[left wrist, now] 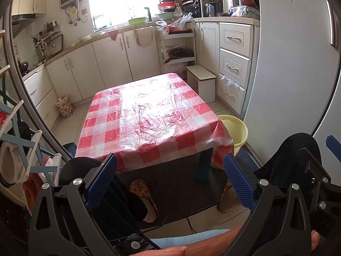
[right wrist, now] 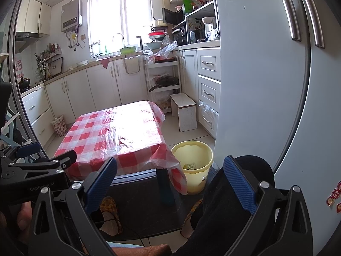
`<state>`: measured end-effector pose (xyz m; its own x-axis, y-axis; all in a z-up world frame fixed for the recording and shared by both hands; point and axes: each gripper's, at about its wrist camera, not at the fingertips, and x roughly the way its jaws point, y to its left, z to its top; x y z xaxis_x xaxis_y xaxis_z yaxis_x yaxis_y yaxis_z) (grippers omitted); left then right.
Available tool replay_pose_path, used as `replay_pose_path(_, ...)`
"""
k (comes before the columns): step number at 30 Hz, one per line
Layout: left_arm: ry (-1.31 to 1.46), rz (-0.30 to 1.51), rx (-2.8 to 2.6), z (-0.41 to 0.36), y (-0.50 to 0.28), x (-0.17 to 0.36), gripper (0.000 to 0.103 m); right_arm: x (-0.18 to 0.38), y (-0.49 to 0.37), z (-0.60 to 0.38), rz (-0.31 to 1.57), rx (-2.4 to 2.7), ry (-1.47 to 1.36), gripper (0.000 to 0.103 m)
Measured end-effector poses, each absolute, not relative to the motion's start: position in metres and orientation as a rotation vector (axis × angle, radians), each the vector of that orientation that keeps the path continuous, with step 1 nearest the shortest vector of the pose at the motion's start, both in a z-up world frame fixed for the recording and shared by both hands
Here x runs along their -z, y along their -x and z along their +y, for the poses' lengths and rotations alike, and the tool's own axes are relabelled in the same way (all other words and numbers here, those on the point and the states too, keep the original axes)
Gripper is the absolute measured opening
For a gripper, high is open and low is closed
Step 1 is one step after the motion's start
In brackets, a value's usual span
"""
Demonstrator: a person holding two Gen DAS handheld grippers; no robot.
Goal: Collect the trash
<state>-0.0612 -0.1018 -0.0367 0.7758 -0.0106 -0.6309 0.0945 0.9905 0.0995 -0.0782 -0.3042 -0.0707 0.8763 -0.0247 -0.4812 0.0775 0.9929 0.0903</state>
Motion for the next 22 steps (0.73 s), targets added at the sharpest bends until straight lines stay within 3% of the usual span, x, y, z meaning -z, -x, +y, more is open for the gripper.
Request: replay_pose_path(22, 0.014, 0.763, 0.096, -0.079, 0.049, 0.051, 0.095, 0.053, 0.052, -0.302, 0.541, 0.141, -0.031, 0.096)
